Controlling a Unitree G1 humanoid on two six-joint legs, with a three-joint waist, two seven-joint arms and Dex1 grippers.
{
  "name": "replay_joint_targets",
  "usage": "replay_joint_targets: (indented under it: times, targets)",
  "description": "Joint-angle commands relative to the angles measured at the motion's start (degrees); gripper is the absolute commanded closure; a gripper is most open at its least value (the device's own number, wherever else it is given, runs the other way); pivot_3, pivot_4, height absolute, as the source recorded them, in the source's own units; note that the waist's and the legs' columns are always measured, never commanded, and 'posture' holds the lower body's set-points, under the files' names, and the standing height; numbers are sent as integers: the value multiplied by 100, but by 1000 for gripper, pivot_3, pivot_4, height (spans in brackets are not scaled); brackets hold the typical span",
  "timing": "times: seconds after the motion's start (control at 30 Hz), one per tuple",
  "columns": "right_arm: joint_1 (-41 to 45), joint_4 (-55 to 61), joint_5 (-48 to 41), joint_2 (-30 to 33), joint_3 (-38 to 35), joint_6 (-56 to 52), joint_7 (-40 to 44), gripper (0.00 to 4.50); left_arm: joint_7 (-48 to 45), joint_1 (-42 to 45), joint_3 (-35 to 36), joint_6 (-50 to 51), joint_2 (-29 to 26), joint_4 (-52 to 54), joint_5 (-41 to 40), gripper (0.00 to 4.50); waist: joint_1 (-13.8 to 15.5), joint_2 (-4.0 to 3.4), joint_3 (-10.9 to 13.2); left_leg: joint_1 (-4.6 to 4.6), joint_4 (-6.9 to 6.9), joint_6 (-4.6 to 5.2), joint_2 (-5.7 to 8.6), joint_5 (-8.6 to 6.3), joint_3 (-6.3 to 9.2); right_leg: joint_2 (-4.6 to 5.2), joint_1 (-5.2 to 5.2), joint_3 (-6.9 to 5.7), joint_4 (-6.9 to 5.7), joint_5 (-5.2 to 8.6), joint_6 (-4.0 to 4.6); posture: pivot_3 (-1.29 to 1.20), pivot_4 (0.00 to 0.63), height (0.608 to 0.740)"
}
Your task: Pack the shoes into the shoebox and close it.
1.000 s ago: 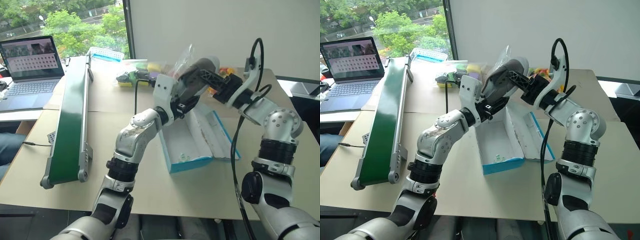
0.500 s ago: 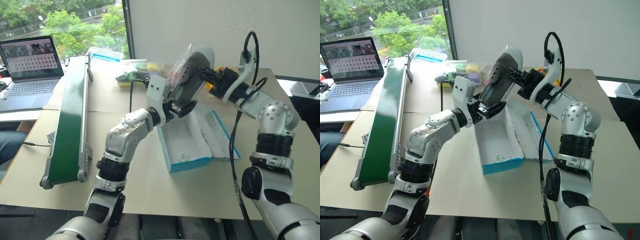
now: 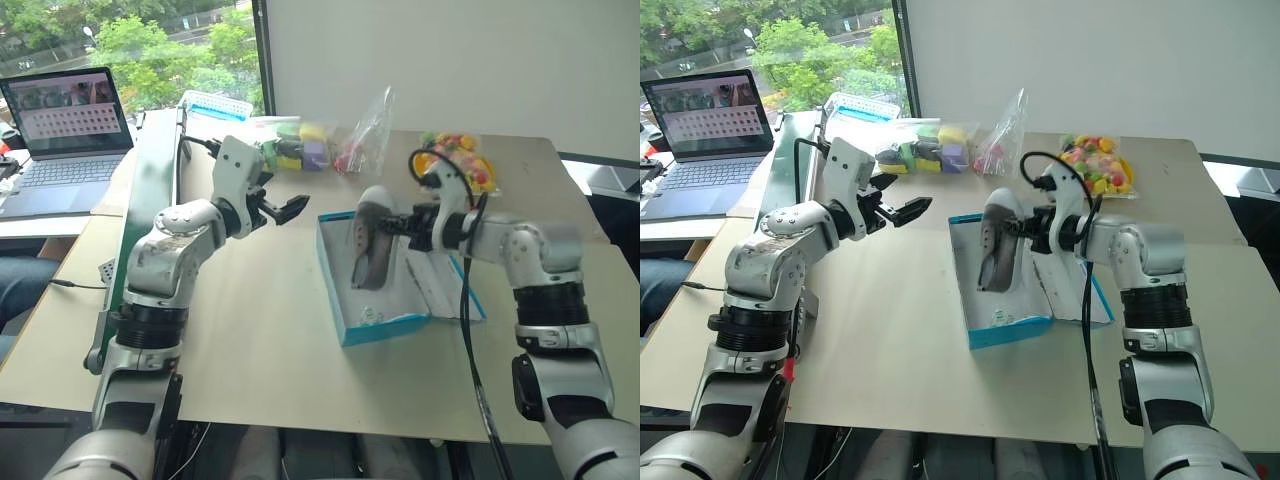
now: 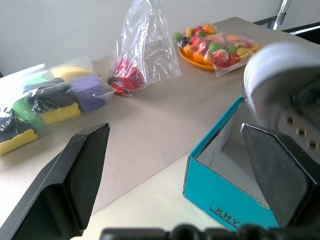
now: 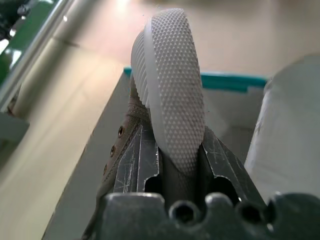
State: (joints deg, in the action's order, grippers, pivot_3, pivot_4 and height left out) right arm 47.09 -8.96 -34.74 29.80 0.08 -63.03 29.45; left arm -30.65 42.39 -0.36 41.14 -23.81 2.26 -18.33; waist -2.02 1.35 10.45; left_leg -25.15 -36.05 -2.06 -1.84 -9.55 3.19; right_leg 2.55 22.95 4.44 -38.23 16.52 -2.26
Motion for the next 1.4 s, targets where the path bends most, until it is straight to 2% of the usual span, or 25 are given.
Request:
replay_joint_targets:
  times: [0.03, 0.33, 0.5, 0.53, 0.67, 0.87, 0.9, 1.07, 1.23, 1.4]
  targets:
    - [-128, 276, 468, 314, 448, 213, 219, 4143, 98, 84, -8, -142, 99, 309, 26, 0, -4, 0, 0, -3, 0, 0, 0, 0, 0, -1, 5, 0, -3, 0, 0, 0, 150, 740]
    - [-188, 286, 1460, 539, 1517, 673, 695, 4143, 290, 16, -78, -166, 186, 324, 161, 0, -42, 0, -1, -4, -1, 0, -2, 0, -2, -3, 12, 3, -15, 0, 0, 0, 150, 740]
    - [89, -98, 2151, 274, 2100, 1158, 744, 4143, 425, -46, -81, -85, 302, 466, 160, 0, -41, 3, -2, -4, -8, 0, -1, 0, -1, -3, 11, 3, -18, 0, 0, 0, 150, 740]
    - [118, -149, 2196, 209, 2119, 1179, 766, 3653, 443, -55, -85, -65, 316, 496, 158, 0, -43, 4, -2, -3, -11, 0, -2, 0, -1, -3, 10, 3, -20, 0, 0, 0, 150, 740]
    - [285, -246, 2376, 19, 2061, 1248, 769, 2464, 440, -93, -147, -29, 305, 589, 185, 0, -47, 5, -3, -3, -19, 0, -2, 1, 1, -4, 11, 3, -34, 0, 0, 0, 150, 740]
    - [769, -55, 2607, -162, 1737, 1279, 522, 274, 387, -179, -214, 58, 272, 699, 172, 0, -46, 4, -2, -3, -20, 0, -1, 1, 1, -4, 18, 4, -45, 0, 0, 0, 150, 740]
    - [835, -18, 2610, -182, 1682, 1266, 502, 59, 382, -188, -227, 75, 279, 715, 163, 0, -45, 4, -2, -3, -19, 0, -2, 1, 1, -4, 19, 4, -46, 0, 0, 0, 150, 740]
    - [1258, 308, 2786, -92, 1575, 1252, 437, 59, 358, -130, -276, 83, 286, 695, 175, 0, -41, 4, -2, -3, -18, 0, -1, 1, 1, -3, 19, 3, -45, 0, 0, 0, 150, 740]
    - [1349, 1009, 1888, 63, 852, 883, 1218, 59, 617, -71, -59, 189, 173, 609, 290, 0, -39, 4, -2, -4, -17, 0, -2, 1, 1, -3, 20, 3, -47, 0, 0, 0, 150, 740]
    - [963, 945, 1875, 710, 805, 1476, 1890, 59, 1170, -267, 252, 325, 103, 419, 534, 0, -27, 4, -2, -3, -19, 0, -1, 1, 3, -3, 17, 1, -45, 0, 0, 0, 150, 740]
